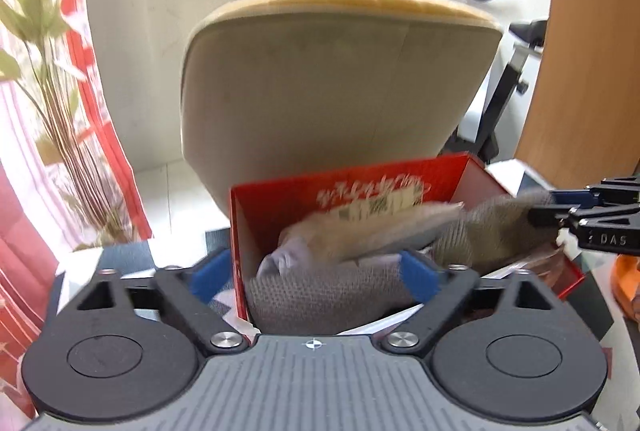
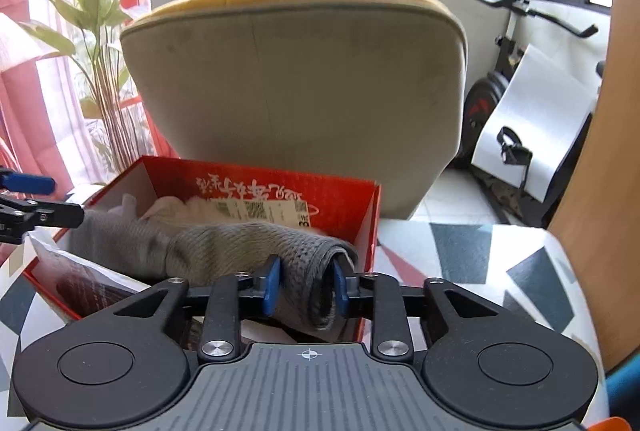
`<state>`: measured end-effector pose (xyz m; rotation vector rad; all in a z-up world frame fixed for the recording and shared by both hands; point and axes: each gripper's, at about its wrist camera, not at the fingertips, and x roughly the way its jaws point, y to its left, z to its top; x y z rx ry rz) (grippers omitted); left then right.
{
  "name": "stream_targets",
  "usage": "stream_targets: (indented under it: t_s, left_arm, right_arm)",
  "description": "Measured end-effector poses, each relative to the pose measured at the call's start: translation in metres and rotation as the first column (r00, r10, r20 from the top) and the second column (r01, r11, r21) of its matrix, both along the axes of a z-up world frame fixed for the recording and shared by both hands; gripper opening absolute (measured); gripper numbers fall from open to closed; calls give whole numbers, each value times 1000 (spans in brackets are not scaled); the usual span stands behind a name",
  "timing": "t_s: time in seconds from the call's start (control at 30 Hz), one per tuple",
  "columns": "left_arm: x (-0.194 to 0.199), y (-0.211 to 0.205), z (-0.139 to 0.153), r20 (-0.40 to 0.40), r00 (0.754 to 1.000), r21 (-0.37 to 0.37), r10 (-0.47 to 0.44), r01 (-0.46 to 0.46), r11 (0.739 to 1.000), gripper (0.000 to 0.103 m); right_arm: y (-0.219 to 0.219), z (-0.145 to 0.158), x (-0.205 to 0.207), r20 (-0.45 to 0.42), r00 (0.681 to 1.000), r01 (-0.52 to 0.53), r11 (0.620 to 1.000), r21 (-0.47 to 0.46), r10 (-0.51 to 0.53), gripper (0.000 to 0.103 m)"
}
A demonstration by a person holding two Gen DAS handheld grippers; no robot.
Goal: Organize soft objects
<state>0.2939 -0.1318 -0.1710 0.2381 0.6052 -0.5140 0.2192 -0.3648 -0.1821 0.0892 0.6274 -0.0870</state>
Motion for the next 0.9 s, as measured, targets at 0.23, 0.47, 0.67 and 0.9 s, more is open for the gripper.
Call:
stream_targets:
  t_s: [0.23,0.47,0.67,0.9]
  left_arm:
    - [-37,11,26,51,998,-36,47,-45,998,103]
    - [-77,31,55,70,989,-82,128,-122,989,103]
    - [-106,49,83,132,964,-103,229,-217,971,103]
    - [-154,72,112,223,942,-140,250,-223,965,103]
  right_arm:
    - [16,31,-35,105,994,17,999,-31,-13,85]
    - [34,70,-74,201,979,39,999,-30,-32,103]
    - [50,101,-107,240,969,63,998,2,-61,103]
    - [78,142,-154,296,953,74,997,-36,-60,103]
